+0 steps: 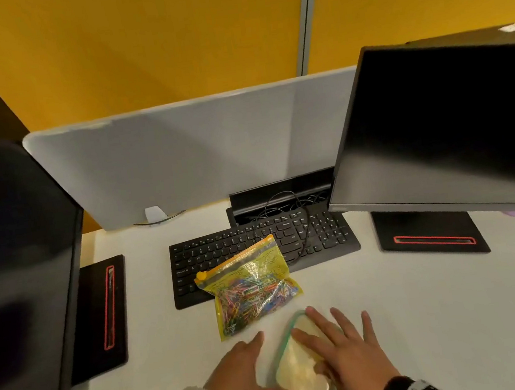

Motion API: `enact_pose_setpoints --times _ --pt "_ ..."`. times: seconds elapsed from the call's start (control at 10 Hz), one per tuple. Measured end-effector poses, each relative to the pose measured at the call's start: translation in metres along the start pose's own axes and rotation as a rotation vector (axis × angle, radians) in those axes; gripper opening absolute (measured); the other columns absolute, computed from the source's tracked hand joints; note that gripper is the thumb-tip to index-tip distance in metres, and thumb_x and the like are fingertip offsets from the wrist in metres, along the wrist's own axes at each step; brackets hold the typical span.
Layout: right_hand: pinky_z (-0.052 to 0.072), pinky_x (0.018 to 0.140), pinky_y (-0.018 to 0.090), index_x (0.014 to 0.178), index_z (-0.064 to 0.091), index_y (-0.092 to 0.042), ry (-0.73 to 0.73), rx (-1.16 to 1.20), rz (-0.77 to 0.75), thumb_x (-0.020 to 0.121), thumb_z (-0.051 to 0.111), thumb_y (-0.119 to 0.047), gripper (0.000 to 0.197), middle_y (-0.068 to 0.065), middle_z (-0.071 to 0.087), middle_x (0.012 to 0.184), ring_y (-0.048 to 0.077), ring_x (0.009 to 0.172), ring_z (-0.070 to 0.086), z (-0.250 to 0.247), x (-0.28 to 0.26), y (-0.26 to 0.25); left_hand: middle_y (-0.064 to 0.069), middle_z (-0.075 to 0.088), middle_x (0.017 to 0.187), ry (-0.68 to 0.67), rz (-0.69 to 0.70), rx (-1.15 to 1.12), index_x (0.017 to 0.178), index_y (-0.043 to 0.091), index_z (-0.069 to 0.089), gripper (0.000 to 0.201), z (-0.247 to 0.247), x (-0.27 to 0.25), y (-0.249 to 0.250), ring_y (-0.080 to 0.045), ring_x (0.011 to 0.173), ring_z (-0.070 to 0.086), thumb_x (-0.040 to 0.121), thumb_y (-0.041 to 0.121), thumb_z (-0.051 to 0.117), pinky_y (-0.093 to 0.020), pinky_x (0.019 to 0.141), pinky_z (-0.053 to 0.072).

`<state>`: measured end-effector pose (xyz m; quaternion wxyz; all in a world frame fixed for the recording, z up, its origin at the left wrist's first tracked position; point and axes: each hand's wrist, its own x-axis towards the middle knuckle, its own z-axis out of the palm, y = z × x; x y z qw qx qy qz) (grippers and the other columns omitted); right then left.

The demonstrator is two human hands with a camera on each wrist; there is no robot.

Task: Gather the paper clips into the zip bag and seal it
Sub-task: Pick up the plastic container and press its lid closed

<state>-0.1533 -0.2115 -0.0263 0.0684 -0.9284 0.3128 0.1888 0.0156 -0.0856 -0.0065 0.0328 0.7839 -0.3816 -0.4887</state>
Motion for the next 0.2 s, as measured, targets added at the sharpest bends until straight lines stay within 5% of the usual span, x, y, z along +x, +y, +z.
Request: enact_pose_setpoints --times 0.1,0.2 --pt "0.035 0.094 0.065 0.133 0.016 -0.063 -0.044 -0.039 0.069 0.059 0.081 -0.033 0.103 -0.003 0.042 0.146 0.031 0.116 0.059 -0.029 0.007 0.029 -0.002 0.013 0.151 0.100 -0.147 0.066 0.144 0.028 0.014 0.091 -0.009 -0.010 -0.027 -0.023 0.139 0.015 0.071 0.068 0.052 -0.035 0.113 0.020" --pt "0.035 0.108 0.043 0.136 0.011 -0.060 -0.059 0.135 0.061 0.082 0.038 0.008 0.091 -0.003 -0.006 0.159 0.024 0.129 0.044 -0.052 0.027 0.048 -0.004 0.006 0.154 0.130 -0.324 0.106 0.130 0.016 -0.039 0.100 -0.003 -0.008 -0.045 -0.022 0.142 0.009 0.076 0.070 0.025 -0.029 0.116 0.012"
